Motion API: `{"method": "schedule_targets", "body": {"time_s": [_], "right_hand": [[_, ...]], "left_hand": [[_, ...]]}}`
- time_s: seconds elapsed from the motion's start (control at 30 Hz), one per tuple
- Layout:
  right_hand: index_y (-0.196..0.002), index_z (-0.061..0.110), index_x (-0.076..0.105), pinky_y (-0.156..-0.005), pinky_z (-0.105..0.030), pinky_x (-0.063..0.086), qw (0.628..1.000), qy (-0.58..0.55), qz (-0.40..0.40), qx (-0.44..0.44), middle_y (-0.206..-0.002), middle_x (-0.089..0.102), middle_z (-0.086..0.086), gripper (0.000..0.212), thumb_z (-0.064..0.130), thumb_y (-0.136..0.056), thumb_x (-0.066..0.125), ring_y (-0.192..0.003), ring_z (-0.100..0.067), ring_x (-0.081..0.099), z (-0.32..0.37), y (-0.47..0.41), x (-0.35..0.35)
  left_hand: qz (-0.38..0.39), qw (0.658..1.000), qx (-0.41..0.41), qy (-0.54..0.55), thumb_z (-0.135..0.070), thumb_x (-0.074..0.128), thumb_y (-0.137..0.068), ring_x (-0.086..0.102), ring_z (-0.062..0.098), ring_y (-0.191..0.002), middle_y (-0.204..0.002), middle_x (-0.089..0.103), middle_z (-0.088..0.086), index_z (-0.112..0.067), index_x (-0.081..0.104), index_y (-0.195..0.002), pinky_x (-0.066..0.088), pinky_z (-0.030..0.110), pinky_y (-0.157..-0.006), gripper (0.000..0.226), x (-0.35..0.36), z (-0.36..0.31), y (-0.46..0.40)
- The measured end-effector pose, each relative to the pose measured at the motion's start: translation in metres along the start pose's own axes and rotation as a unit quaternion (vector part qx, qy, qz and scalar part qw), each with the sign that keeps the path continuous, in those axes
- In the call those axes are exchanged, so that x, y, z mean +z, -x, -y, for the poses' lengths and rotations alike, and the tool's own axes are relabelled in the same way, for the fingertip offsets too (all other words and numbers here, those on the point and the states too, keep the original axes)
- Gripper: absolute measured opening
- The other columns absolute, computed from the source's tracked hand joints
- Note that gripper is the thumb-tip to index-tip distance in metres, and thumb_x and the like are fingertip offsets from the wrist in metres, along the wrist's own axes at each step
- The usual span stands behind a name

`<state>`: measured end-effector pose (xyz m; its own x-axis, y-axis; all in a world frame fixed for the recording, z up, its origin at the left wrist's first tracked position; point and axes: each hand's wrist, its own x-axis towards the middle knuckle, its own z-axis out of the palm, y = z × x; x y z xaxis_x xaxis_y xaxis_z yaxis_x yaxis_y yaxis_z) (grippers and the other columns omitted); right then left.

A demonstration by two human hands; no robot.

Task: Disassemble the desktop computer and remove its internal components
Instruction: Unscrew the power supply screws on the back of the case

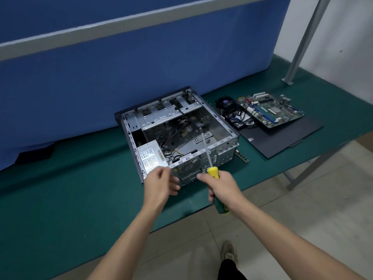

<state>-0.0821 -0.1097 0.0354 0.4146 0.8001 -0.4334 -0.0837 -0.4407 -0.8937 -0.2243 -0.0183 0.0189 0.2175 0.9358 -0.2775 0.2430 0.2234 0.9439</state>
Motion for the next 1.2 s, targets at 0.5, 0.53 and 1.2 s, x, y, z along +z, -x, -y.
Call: {"method": "schedule_targets", "body": {"time_s": [0.5,0.53,1.2], "right_hand": [[-0.076,0.004,0.062,-0.04,-0.025,0.039,0.99,-0.108,-0.004,-0.086,-0.048,0.05,-0.002,0.021,0.021,-0.088,0.064,-0.036,-0.016,0.044,0.072,-0.057,-0.082],[-0.075,0.005,0.061,-0.04,-0.025,0.039,0.99,-0.118,0.004,-0.08,-0.048,0.051,-0.003,0.021,0.021,-0.088,0.064,-0.035,-0.017,0.043,0.072,-0.069,-0.088],[-0.072,0.01,0.065,-0.045,-0.023,0.041,0.998,-0.028,0.024,0.055,-0.048,0.056,-0.002,0.012,0.005,-0.083,0.065,-0.037,-0.013,0.047,0.056,-0.32,-0.166]], "left_hand": [[0.136,0.7,0.438,-0.548,-0.027,0.036,-0.1,0.059,0.03,-0.076,-0.092,0.061,0.0,-0.018,0.044,-0.103,0.042,0.038,-0.059,0.012,0.087,-0.112,-0.035],[0.142,0.694,0.436,-0.555,-0.025,0.038,-0.099,0.059,0.029,-0.073,-0.09,0.061,0.0,-0.018,0.043,-0.102,0.039,0.037,-0.056,0.009,0.095,-0.113,-0.043],[0.155,0.818,0.185,-0.522,-0.034,0.052,-0.085,0.057,0.016,-0.073,-0.073,0.058,-0.007,-0.023,0.054,-0.074,0.034,0.026,-0.059,0.015,0.211,-0.11,-0.253]]}}
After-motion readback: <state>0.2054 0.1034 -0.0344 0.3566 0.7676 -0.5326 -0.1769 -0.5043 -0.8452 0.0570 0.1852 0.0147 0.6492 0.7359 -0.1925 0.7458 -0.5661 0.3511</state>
